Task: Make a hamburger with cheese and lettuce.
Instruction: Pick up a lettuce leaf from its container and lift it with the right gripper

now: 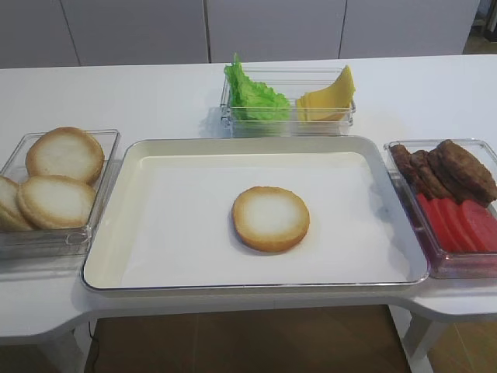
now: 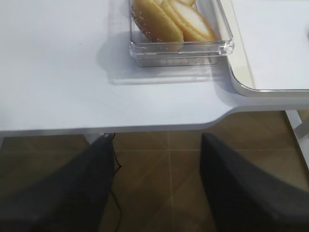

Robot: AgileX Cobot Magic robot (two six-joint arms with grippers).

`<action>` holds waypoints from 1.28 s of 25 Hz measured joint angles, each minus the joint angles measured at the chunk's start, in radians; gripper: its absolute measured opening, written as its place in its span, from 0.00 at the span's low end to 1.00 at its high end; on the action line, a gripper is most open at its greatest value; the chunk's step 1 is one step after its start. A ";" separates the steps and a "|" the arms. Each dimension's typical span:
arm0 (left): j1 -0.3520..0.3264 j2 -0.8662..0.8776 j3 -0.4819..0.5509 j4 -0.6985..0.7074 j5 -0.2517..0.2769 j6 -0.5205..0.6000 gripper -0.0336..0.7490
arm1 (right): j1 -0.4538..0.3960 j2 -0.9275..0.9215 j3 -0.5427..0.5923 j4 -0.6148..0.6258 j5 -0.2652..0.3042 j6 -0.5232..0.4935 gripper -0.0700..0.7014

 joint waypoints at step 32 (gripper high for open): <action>0.000 0.000 0.054 0.017 -0.082 -0.020 0.58 | 0.000 0.000 -0.004 0.024 -0.008 0.004 0.61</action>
